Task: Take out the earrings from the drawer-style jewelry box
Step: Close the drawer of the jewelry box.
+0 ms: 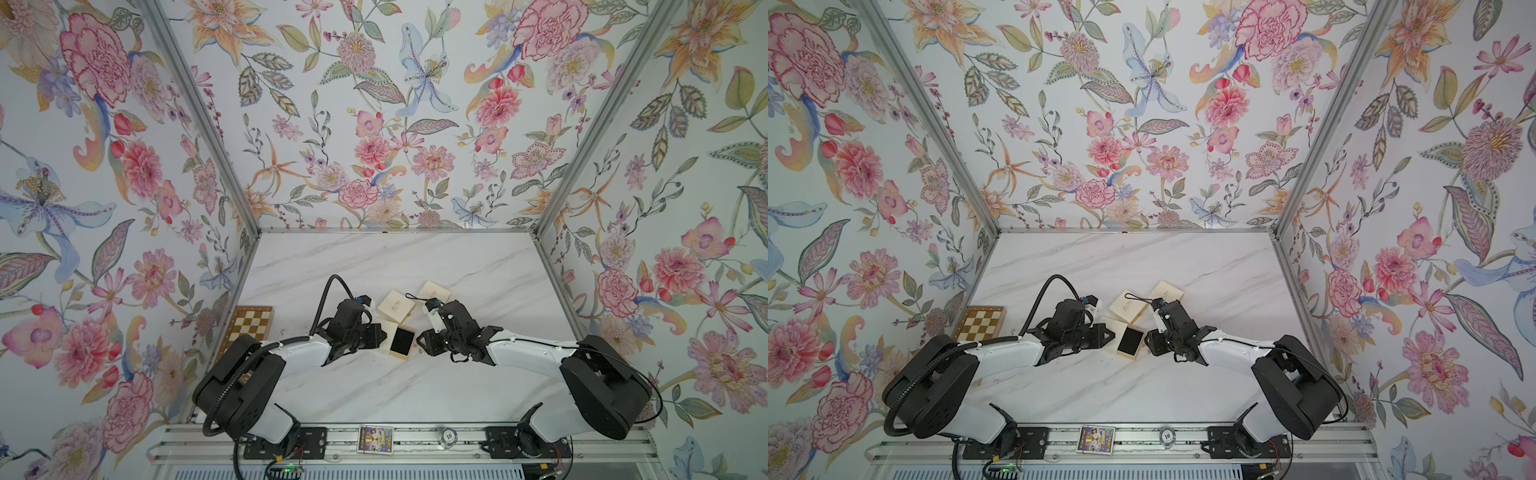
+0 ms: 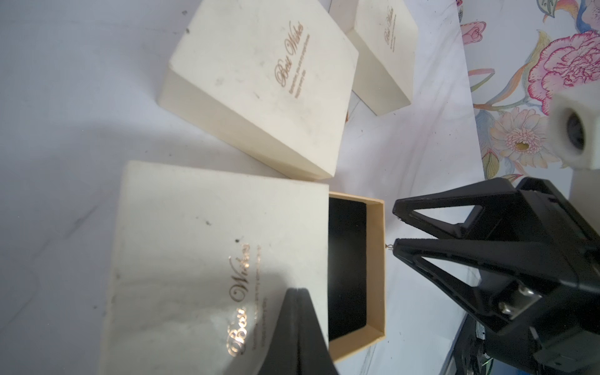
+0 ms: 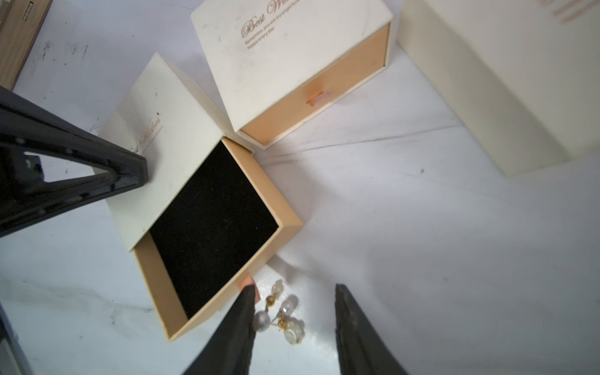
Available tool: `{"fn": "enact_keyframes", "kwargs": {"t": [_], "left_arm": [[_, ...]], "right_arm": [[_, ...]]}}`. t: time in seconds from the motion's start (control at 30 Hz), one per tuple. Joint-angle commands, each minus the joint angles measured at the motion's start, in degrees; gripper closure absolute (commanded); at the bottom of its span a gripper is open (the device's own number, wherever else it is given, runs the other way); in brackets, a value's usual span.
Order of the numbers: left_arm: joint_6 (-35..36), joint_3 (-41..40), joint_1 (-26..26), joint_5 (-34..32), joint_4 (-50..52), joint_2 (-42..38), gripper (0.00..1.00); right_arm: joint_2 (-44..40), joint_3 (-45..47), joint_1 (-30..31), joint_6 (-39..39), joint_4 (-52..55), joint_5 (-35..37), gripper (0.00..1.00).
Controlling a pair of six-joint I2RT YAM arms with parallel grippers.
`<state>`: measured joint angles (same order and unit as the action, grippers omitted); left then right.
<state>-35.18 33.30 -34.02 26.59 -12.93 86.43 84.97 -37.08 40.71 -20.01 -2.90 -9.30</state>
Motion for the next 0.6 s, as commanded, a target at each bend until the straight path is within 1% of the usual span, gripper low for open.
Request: {"fn": "enact_keyframes", "kwargs": {"t": [0.0,0.57], "left_arm": [[0.24,-1.91,0.36,-1.62,3.00,0.49,1.00],[-0.04,-2.98,0.39,-2.21,2.86,-0.39,1.00]], "right_arm": [[-1.49,1.28,-0.63,-0.75,-1.08,-1.06,0.57],[0.50,1.30,-0.90,-2.54,-4.55,-1.11,0.55]]}}
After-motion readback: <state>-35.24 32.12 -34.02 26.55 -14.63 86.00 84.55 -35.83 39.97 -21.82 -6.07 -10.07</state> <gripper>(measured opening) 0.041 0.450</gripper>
